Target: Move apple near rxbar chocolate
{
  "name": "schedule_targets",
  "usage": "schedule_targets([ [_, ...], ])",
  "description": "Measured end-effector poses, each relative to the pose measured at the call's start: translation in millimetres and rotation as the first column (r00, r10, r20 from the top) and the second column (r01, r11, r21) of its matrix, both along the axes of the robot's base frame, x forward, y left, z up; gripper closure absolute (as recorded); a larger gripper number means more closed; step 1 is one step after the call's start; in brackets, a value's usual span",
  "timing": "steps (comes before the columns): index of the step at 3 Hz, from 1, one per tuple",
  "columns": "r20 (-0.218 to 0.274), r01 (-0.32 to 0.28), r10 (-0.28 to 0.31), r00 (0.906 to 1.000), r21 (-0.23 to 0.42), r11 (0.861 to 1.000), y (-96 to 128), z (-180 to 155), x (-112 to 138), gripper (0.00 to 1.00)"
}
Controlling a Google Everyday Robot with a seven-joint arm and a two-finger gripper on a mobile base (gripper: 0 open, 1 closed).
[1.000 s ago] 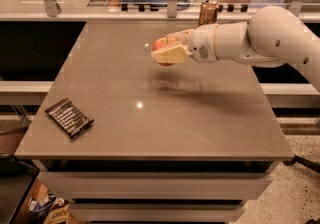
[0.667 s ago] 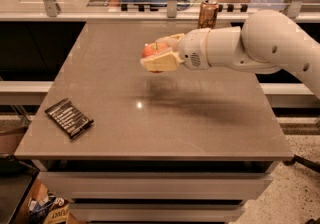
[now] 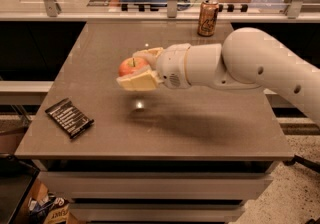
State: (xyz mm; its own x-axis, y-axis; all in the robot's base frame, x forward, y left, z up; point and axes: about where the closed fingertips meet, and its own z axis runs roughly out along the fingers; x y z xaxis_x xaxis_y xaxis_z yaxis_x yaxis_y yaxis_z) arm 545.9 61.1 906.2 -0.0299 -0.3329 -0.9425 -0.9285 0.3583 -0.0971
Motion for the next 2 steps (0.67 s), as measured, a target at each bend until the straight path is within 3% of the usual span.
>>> schedule_targets([
  [2, 0.017, -0.045, 0.045, 0.9988, -0.008, 0.999, 31, -20, -33, 1.00],
])
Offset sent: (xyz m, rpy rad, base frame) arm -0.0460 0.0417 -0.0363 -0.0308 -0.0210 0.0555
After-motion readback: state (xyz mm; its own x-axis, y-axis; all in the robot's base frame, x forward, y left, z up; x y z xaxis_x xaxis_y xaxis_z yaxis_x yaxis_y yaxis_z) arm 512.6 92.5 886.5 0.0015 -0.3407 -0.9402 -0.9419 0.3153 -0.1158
